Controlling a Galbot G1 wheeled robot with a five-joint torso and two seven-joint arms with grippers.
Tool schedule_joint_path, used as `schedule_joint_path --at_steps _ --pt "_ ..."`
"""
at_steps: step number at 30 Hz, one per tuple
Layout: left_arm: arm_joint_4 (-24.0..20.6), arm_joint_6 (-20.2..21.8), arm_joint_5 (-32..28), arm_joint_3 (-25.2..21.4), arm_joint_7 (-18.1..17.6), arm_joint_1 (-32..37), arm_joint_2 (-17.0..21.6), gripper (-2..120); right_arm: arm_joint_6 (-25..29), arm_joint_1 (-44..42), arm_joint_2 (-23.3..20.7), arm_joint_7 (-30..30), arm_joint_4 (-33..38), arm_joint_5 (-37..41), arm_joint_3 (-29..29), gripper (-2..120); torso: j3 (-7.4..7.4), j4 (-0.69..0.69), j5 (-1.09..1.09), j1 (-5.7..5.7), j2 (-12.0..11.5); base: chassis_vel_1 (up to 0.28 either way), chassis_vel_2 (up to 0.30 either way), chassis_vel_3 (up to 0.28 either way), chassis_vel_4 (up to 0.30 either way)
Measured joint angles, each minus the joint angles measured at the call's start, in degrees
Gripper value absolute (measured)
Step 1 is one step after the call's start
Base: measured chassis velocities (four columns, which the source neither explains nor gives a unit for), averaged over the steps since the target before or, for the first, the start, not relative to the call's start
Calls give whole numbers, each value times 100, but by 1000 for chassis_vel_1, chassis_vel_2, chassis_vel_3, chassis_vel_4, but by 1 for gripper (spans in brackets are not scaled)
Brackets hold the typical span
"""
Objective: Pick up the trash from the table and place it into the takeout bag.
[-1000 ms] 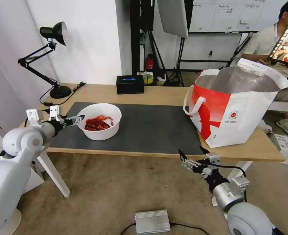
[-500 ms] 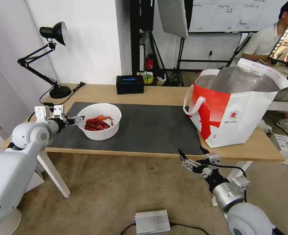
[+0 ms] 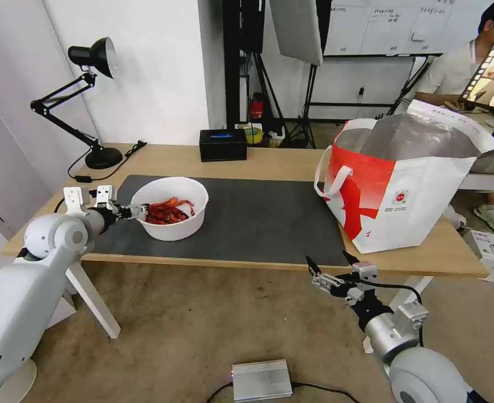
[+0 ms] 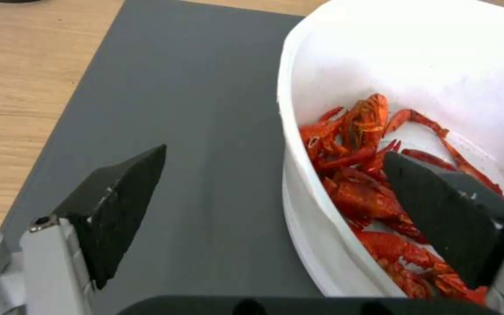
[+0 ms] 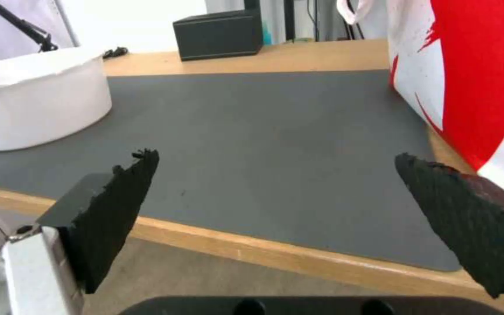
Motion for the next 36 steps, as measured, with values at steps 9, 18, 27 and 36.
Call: schedule_joint_path --at_steps 9,18,27,36 --pt "-13 -7 -15 13 4 23 22 70 0 0 0 0 0 0 0 100 0 0 0 0 0 0 0 0 0" --pt "2 -8 -21 40 43 20 41 38 0 0 0 0 0 0 0 100 0 0 0 0 0 0 0 0 0" --pt "5 -8 -91 72 69 -26 46 9 0 0 0 0 0 0 0 100 0 0 0 0 0 0 0 0 0" --pt "-74 -11 -219 55 61 -13 37 0 0 0 0 0 0 0 0 100 0 0 0 0 0 0 0 0 0"
